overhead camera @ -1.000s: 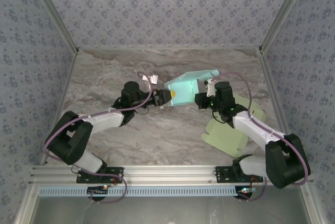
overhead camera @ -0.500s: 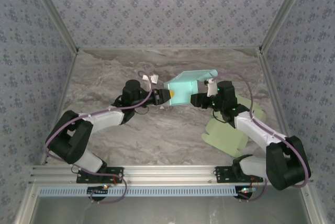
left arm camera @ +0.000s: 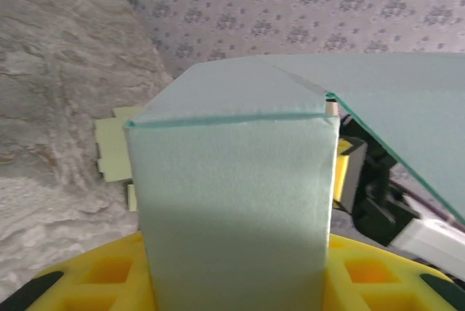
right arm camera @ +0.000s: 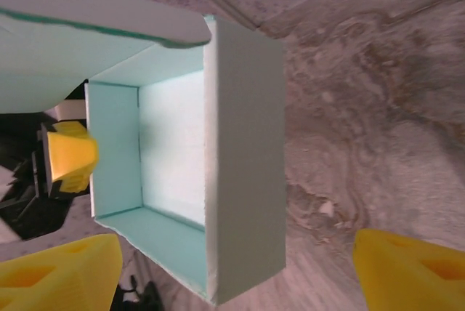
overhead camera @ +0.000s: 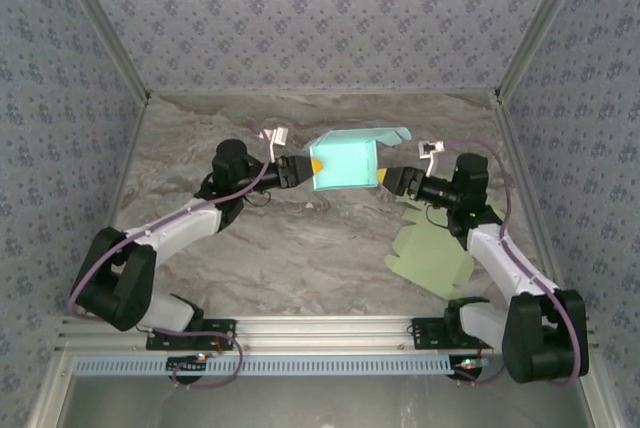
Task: Fold the paper box
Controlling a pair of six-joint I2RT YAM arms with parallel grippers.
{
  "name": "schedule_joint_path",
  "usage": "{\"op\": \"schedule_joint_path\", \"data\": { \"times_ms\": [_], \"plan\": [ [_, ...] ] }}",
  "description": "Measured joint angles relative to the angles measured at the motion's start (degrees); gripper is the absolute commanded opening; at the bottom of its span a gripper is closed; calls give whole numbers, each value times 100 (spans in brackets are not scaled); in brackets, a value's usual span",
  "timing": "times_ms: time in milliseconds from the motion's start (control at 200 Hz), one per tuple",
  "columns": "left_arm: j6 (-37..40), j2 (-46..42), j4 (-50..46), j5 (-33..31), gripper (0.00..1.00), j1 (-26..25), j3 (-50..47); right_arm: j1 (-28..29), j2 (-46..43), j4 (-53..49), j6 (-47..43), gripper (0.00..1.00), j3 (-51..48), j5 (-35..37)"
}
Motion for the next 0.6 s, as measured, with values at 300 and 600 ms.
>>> {"op": "schedule_joint_path", "data": {
  "times_ms": [300,600],
  "plan": [
    [-800,227,629,372,38,15,160,61,579,1615,1847,83,31,-435],
    [-1561,487,1357,422,38,146,125,144,1075,3025,3449,78,122,68]
  ]
}}
